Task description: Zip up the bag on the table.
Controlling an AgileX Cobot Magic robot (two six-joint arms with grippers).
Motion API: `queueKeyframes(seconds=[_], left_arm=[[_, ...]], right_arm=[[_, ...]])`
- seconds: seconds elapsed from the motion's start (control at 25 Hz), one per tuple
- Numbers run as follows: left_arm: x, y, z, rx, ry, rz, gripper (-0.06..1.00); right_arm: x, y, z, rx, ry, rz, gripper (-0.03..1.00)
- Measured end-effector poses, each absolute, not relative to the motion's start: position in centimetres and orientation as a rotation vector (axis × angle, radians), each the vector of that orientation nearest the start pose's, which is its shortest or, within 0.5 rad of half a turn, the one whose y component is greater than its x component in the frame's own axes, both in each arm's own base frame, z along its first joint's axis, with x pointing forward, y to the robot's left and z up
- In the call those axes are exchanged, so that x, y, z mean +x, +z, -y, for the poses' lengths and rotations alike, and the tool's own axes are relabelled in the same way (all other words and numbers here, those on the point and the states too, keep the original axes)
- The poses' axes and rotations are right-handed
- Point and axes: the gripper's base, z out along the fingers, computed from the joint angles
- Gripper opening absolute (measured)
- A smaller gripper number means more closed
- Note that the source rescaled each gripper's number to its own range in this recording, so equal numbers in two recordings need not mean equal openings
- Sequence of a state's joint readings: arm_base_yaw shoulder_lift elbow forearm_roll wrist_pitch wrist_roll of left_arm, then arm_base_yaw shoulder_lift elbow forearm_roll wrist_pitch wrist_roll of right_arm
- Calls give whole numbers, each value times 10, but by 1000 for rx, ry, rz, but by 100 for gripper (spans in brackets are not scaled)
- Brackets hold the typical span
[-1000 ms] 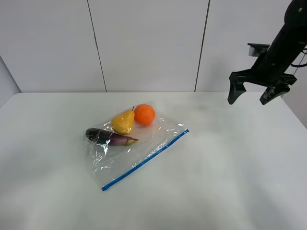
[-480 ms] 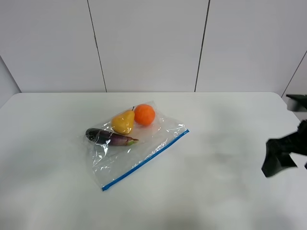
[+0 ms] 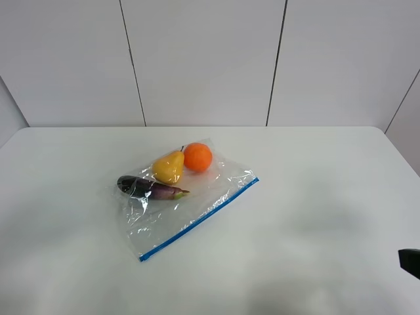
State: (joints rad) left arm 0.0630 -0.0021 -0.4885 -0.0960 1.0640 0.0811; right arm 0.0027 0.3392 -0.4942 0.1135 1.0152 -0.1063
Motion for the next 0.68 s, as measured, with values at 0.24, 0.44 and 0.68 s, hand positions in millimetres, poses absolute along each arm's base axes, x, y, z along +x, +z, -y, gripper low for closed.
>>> queueKeyframes(seconds=[0.24, 0.44, 0.68], left_arm=[[-4, 274, 8, 23, -26, -2053, 97], [-4, 274, 8, 23, -26, -2053, 97], [-4, 274, 8, 23, -25, -2053, 97]], right_arm=[[3, 279, -8, -89, 65, -2038, 98], [-2, 278, -6, -66, 58, -2004, 98], [-3, 278, -6, -62, 60, -2002, 98]])
